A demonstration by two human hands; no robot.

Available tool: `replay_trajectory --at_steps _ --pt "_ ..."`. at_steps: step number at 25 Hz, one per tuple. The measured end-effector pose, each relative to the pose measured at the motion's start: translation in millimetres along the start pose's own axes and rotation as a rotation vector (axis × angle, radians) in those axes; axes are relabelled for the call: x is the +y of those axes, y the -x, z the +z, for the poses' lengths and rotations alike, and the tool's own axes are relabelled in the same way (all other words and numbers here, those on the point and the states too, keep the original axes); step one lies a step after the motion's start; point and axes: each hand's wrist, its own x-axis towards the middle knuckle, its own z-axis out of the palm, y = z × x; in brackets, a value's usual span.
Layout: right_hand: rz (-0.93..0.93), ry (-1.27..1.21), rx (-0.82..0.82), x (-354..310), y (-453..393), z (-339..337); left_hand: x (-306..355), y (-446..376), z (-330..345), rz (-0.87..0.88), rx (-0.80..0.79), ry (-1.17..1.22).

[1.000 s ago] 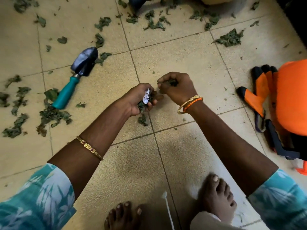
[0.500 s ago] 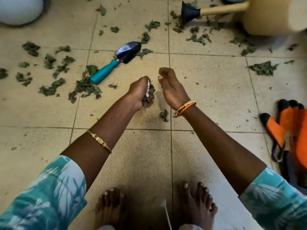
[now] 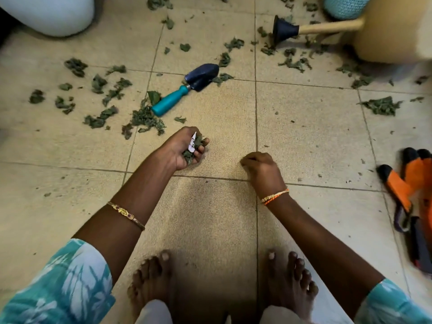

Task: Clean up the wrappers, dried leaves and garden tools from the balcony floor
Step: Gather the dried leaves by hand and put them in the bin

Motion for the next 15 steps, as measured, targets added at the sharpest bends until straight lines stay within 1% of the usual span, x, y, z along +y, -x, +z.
replay_trajectory --at_steps 1,2,4,5,6,7,9,11,13,15 --pt "0.039 -0.055 -0.011 1.0 -7.3 -3.9 -2.1 -2.1 -0.5 -0.013 -0.009 -0.008" --pt "0.130 -0.149 -0.032 0.9 -15.6 -8.4 -3.4 -3.6 -0.7 -0.020 -0.021 -0.011" --pt "0.411 -0.485 -0.114 -5.4 -37.7 -21.4 -4.2 -5.9 -0.9 -0.020 -0.054 -0.007" --pt "0.502 -0.678 -0.154 -10.7 -49.1 -26.5 -4.3 -6.2 -1.5 -0.019 -0.069 -0.007" --pt "0.541 -0.825 -0.177 -15.9 -60.7 -29.4 -4.3 -6.6 -2.4 -0.017 -0.081 -0.004" --pt "0.539 -0.905 -0.196 -22.4 -72.1 -30.9 -4.0 -6.8 -3.2 -0.011 -0.090 -0.002" --pt "0.491 -0.924 -0.250 -37.4 -91.6 -26.1 -3.5 -6.1 -5.2 0.020 -0.098 0.001" --pt "0.433 -0.864 -0.259 -56.7 -104.0 -15.0 -5.8 -5.3 -7.0 0.054 -0.096 0.023" --pt "0.339 -0.710 -0.269 -72.0 -109.6 -0.6 -9.1 -7.2 -12.9 0.079 -0.058 0.061" --pt "0.217 -0.532 -0.324 -81.0 -114.1 11.3 -11.3 -8.3 -24.2 0.106 0.016 0.094"
